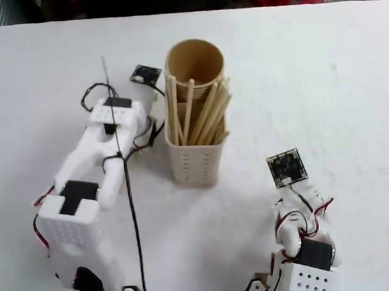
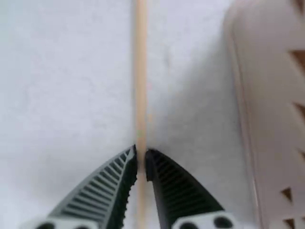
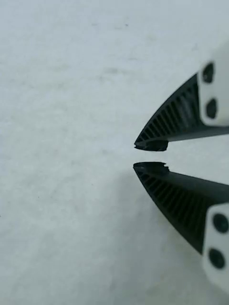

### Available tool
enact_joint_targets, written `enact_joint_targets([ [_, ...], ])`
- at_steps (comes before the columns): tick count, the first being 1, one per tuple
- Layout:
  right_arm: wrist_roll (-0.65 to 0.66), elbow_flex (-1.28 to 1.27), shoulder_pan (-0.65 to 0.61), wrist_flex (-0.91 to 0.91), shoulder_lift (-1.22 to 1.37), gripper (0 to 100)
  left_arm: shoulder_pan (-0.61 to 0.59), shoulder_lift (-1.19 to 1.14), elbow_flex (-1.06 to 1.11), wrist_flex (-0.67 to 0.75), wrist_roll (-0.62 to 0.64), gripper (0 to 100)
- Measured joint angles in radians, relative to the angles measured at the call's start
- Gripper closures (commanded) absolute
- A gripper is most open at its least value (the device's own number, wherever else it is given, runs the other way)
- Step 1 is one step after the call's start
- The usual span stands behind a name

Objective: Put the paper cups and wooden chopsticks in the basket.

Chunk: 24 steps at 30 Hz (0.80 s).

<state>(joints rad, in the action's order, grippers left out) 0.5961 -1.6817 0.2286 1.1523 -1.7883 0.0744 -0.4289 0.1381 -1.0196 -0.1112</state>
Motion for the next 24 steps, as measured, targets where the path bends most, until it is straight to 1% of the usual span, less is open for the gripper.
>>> enact_joint_targets([
  [7, 0.000, 0.000, 0.000, 0.000, 0.000, 94.2, -0.006, 0.000, 0.000, 0.000, 0.002, 98],
  [12, 0.000, 0.000, 0.000, 0.000, 0.000, 94.2, -0.074, 0.060, 0.018, -0.018, 0.005, 98],
  [16, 0.000, 0.000, 0.000, 0.000, 0.000, 94.2, -0.112, 0.195, 0.086, -0.020, 0.025, 98],
  [20, 0.000, 0.000, 0.000, 0.000, 0.000, 94.2, -0.107, 0.364, 0.149, 0.003, 0.026, 98],
  [24, 0.000, 0.000, 0.000, 0.000, 0.000, 94.2, -0.095, 0.569, 0.155, 0.011, 0.026, 98],
])
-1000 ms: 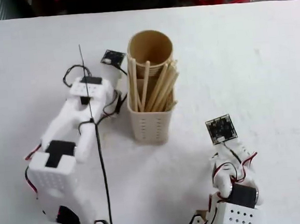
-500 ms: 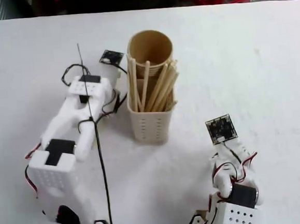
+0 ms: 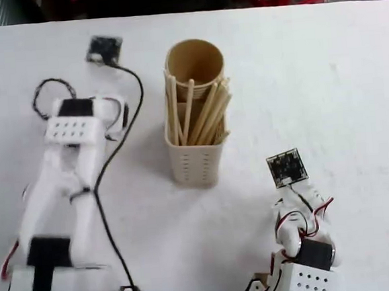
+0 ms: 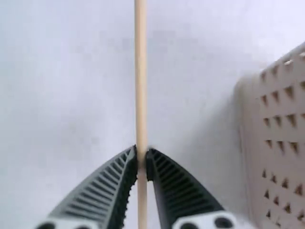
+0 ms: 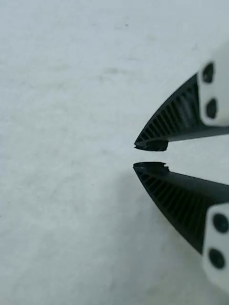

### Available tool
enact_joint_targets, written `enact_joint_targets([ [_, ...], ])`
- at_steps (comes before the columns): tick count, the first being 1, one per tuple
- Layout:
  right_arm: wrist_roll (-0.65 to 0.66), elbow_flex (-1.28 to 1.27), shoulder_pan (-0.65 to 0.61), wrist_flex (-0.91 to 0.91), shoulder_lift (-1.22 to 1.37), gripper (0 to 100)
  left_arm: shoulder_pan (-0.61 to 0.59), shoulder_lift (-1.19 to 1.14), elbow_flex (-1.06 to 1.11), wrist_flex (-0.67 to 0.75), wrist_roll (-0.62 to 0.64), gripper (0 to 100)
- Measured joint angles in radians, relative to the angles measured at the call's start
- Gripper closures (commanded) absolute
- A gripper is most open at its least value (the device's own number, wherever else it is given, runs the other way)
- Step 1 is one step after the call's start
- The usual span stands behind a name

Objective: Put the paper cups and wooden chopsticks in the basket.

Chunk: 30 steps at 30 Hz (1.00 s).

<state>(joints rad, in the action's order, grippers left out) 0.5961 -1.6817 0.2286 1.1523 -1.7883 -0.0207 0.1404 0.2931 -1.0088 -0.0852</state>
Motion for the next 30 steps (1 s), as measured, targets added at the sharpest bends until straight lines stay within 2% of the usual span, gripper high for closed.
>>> enact_joint_targets([
  [4, 0.000, 0.000, 0.000, 0.000, 0.000, 94.2, 0.060, 0.215, -0.021, 0.002, -0.012, 98],
  [8, 0.000, 0.000, 0.000, 0.000, 0.000, 94.2, 0.176, 0.362, -0.124, 0.002, -0.048, 98],
  [14, 0.000, 0.000, 0.000, 0.000, 0.000, 94.2, 0.422, 0.411, -0.324, 0.002, -0.048, 98],
  [18, 0.000, 0.000, 0.000, 0.000, 0.000, 94.2, 0.532, 0.411, -0.351, 0.038, -0.048, 98],
  [22, 0.000, 0.000, 0.000, 0.000, 0.000, 94.2, 0.572, 0.399, -0.322, 0.124, -0.048, 98],
  [30, 0.000, 0.000, 0.000, 0.000, 0.000, 94.2, 0.574, 0.377, -0.215, 0.213, -0.049, 98],
])
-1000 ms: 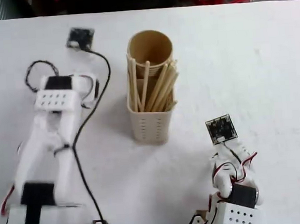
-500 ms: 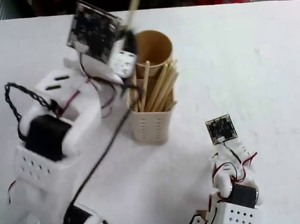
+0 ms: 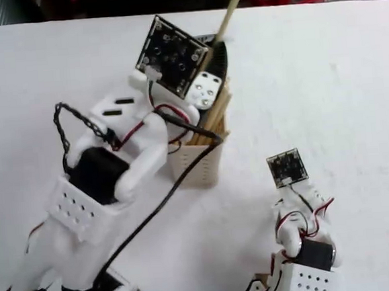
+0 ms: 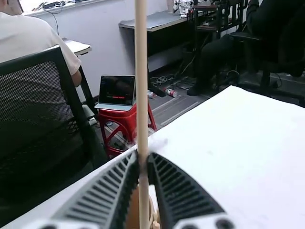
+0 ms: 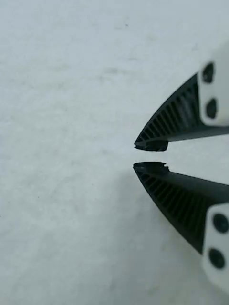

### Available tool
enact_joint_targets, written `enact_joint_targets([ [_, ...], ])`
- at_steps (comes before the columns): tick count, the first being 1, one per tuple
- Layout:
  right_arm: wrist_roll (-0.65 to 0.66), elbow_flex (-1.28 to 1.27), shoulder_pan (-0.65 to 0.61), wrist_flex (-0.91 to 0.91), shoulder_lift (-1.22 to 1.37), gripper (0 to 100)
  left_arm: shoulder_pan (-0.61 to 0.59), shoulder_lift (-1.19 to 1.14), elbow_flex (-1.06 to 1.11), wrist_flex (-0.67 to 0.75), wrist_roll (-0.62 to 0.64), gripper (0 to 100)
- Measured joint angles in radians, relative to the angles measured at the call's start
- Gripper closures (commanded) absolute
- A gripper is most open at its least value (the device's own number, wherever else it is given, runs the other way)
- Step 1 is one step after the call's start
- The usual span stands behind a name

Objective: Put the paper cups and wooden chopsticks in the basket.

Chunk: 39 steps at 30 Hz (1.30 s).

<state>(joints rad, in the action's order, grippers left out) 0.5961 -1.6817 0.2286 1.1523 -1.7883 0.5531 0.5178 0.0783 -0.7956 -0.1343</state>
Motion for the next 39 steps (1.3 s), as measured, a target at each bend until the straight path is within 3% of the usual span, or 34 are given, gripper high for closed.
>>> enact_joint_targets([
  [7, 0.000, 0.000, 0.000, 0.000, 0.000, 94.2, 0.000, 0.008, 0.061, 0.008, 0.000, 91],
  [19, 0.000, 0.000, 0.000, 0.000, 0.000, 94.2, 0.000, 0.020, 0.072, 0.008, 0.000, 92],
  [25, 0.000, 0.000, 0.000, 0.000, 0.000, 94.2, -0.180, 0.052, 0.072, -0.060, -0.031, 92],
  [29, 0.000, 0.000, 0.000, 0.000, 0.000, 94.2, -0.344, 0.219, 0.137, -0.161, -0.041, 92],
  [32, 0.000, 0.000, 0.000, 0.000, 0.000, 94.2, -0.393, 0.430, 0.270, -0.193, -0.089, 92],
  [39, 0.000, 0.000, 0.000, 0.000, 0.000, 94.2, -0.450, 0.956, 0.816, -0.193, -0.176, 91],
])
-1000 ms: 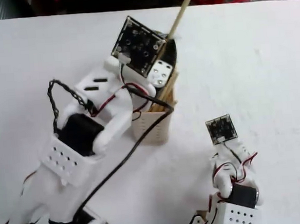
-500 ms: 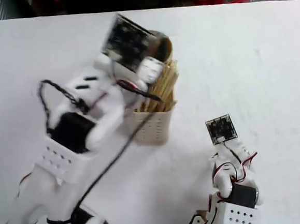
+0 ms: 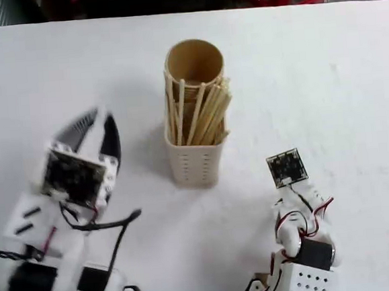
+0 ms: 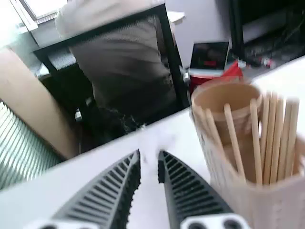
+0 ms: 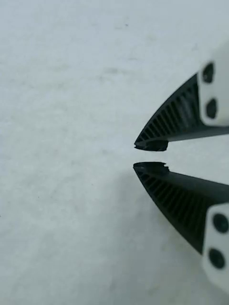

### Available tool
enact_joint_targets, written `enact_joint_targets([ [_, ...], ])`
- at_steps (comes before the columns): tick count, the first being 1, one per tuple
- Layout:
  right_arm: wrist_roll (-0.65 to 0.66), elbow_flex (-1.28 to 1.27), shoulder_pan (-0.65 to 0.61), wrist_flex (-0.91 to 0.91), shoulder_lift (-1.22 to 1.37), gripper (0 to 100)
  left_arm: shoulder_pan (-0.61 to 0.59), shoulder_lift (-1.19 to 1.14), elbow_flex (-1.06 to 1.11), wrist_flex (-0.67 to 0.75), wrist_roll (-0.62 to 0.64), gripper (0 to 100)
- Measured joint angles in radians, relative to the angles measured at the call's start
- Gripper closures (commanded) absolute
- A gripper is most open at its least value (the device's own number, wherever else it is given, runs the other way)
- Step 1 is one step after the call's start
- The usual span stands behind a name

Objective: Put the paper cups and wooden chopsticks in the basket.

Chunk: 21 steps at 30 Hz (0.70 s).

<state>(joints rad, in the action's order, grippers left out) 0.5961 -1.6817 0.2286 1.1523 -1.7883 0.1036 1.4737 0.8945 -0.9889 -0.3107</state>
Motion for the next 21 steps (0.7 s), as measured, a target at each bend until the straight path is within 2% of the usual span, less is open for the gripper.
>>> enact_joint_targets([
  [5, 0.000, 0.000, 0.000, 0.000, 0.000, 94.2, -0.135, 0.322, 0.299, 0.000, -0.003, 91],
  [10, 0.000, 0.000, 0.000, 0.000, 0.000, 94.2, -0.216, 0.333, 0.503, 0.075, -0.009, 91],
  [15, 0.000, 0.000, 0.000, 0.000, 0.000, 94.2, -0.249, 0.341, 0.772, 0.224, -0.009, 91],
  [21, 0.000, 0.000, 0.000, 0.000, 0.000, 94.2, -0.249, 0.342, 0.801, 0.207, -0.009, 92],
])
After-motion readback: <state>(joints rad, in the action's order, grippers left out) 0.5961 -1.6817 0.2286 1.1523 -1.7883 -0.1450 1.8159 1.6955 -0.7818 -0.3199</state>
